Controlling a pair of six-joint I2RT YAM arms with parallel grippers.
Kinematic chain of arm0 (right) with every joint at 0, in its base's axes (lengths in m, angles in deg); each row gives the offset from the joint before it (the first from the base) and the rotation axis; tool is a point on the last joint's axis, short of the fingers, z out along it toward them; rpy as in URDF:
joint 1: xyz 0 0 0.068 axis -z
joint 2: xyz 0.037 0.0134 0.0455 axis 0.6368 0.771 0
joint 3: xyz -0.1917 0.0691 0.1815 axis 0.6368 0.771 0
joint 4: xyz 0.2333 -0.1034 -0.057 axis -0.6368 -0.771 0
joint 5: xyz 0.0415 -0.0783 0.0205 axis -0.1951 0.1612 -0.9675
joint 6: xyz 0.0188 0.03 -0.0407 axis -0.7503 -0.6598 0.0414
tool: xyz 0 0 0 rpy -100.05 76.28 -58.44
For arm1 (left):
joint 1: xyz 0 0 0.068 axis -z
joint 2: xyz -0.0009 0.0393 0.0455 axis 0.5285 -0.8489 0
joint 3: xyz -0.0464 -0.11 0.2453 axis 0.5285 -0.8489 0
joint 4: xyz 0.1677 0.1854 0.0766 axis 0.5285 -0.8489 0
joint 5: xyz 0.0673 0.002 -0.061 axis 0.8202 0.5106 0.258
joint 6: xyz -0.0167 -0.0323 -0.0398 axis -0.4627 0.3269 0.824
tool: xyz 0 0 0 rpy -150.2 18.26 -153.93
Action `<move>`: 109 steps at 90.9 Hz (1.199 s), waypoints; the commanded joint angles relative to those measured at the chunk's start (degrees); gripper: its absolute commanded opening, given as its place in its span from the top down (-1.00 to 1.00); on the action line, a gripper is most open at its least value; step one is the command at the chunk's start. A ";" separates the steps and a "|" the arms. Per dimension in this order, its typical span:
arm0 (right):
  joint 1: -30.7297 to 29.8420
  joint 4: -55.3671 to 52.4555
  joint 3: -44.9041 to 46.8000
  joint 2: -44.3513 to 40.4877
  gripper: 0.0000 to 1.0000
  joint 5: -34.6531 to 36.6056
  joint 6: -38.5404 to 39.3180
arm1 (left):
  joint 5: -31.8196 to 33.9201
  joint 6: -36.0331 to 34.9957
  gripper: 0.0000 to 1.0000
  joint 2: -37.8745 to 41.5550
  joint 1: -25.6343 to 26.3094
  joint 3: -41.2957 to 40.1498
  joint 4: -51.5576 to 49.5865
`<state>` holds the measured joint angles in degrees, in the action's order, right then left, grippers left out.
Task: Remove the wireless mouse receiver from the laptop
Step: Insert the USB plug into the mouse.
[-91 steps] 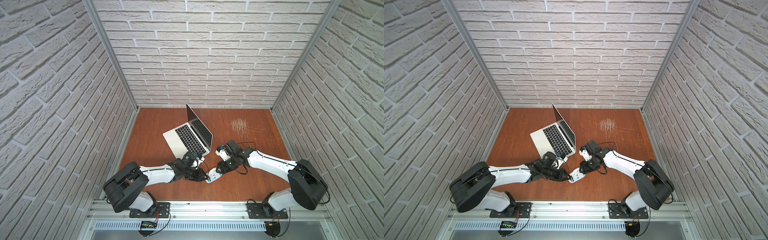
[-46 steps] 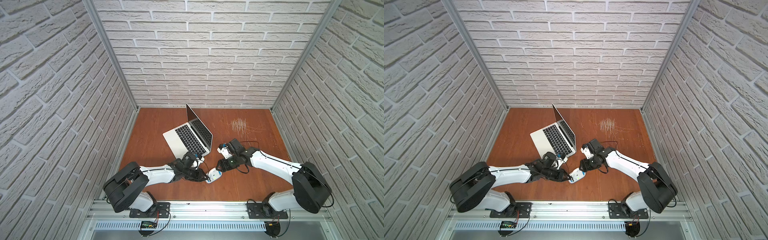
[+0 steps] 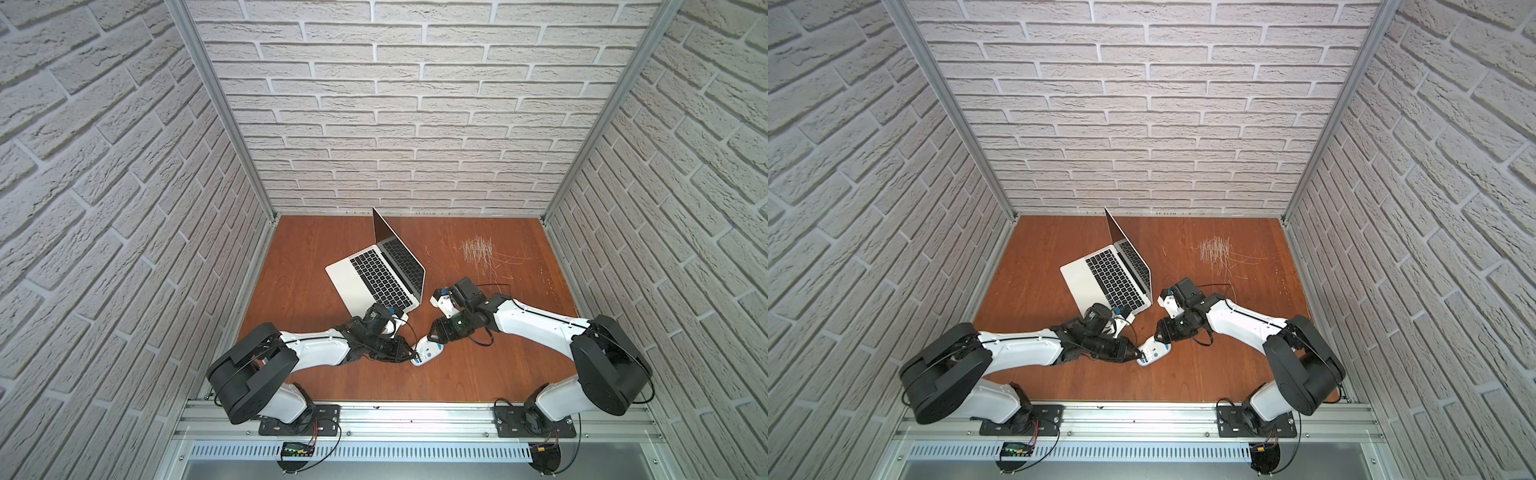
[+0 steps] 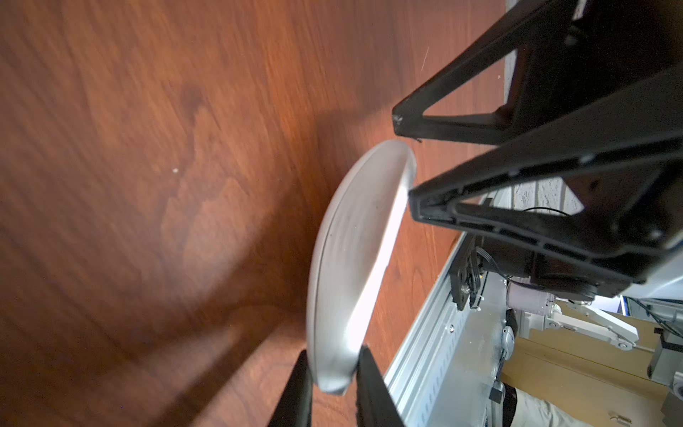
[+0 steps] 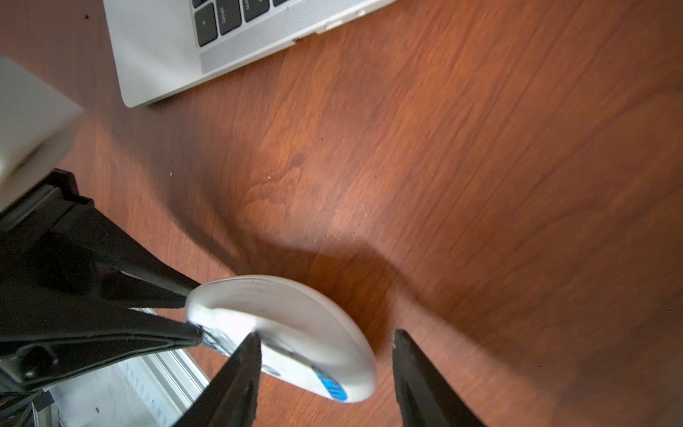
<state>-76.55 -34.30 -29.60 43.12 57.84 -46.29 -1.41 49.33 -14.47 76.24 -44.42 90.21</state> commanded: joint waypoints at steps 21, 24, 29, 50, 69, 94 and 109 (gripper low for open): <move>0.17 0.08 2.03 -2.95 -0.30 1.42 -0.59 | 0.43 -0.99 1.00 -0.92 -0.11 -1.27 0.23; 0.17 -0.32 1.88 -3.46 -0.34 1.47 -0.51 | 0.52 -0.95 1.00 -0.83 -0.13 -1.35 0.25; 0.17 -1.21 1.46 -4.42 -0.38 1.45 -0.50 | 0.54 -0.91 1.00 -0.72 -0.13 -1.44 0.22; 0.19 -2.65 1.97 -9.84 -0.50 2.17 -1.23 | 0.66 -0.99 1.00 -0.92 -0.18 -1.26 0.10; 0.17 -1.67 3.96 -12.08 -0.58 1.18 -1.74 | 0.76 -1.02 1.00 0.24 -0.16 -1.86 0.16; 0.34 4.98 8.87 -13.91 -0.78 0.24 -5.14 | 0.72 -1.25 1.00 0.96 -0.15 -1.74 -0.44; 0.92 8.84 12.41 -15.01 -0.80 0.38 -7.03 | 0.27 -1.38 1.00 -0.32 -0.44 -0.62 -0.97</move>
<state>-76.35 -30.36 -19.28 29.70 58.87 -51.16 -1.59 49.00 -14.12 76.16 -45.20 90.84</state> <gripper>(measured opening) 0.900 0.216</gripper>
